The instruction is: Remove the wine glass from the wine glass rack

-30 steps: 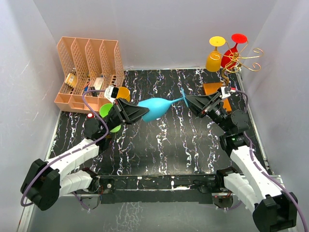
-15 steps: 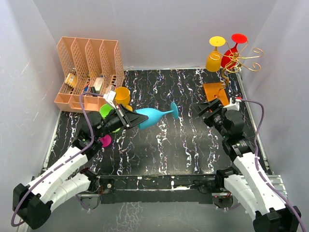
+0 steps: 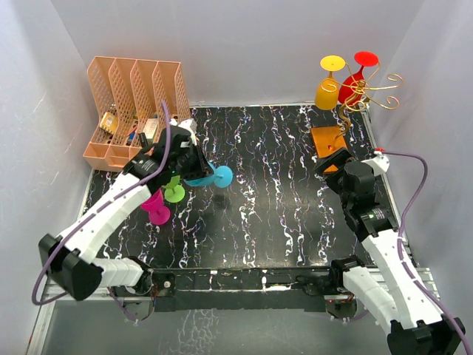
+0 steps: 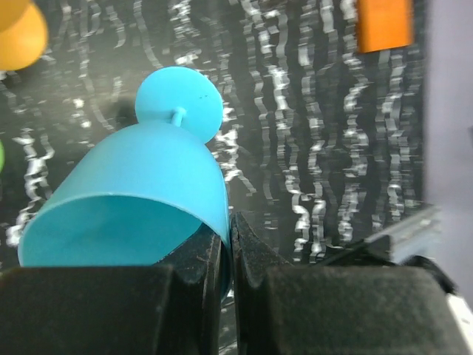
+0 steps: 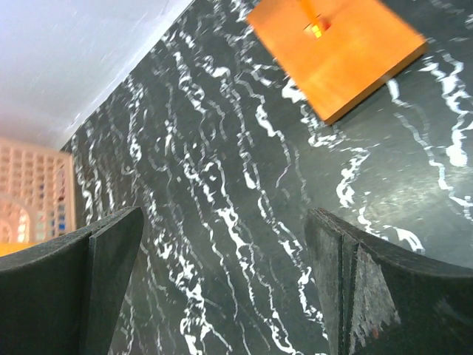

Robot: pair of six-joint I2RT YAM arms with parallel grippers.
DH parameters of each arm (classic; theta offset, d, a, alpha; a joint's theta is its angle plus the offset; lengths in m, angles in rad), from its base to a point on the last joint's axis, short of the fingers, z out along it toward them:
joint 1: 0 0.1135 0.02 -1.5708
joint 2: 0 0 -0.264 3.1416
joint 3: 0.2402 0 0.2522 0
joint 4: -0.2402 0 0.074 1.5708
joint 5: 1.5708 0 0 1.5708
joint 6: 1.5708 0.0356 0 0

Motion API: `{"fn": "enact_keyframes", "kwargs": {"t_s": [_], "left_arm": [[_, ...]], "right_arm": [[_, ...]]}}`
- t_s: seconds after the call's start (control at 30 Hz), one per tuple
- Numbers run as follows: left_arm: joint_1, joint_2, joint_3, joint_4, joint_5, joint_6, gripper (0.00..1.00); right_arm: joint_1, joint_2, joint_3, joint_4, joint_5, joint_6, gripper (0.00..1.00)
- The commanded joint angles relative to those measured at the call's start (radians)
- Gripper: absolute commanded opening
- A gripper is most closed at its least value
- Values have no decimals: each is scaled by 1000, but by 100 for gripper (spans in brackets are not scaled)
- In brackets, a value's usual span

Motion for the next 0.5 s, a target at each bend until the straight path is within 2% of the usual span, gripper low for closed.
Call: {"fn": "enact_keyframes", "kwargs": {"t_s": [0.0, 0.13, 0.23, 0.47], "left_arm": [[-4, 94, 111, -214, -126, 135, 0], [-4, 198, 187, -251, -134, 202, 0], [-4, 309, 266, -303, -133, 260, 0], [-4, 460, 408, -393, -180, 336, 0]], "right_arm": [[3, 21, 109, -68, 172, -20, 99], [3, 6, 112, -54, 143, -102, 99], [3, -45, 62, 29, 51, -215, 99], [3, -137, -4, 60, 18, -238, 99]]}}
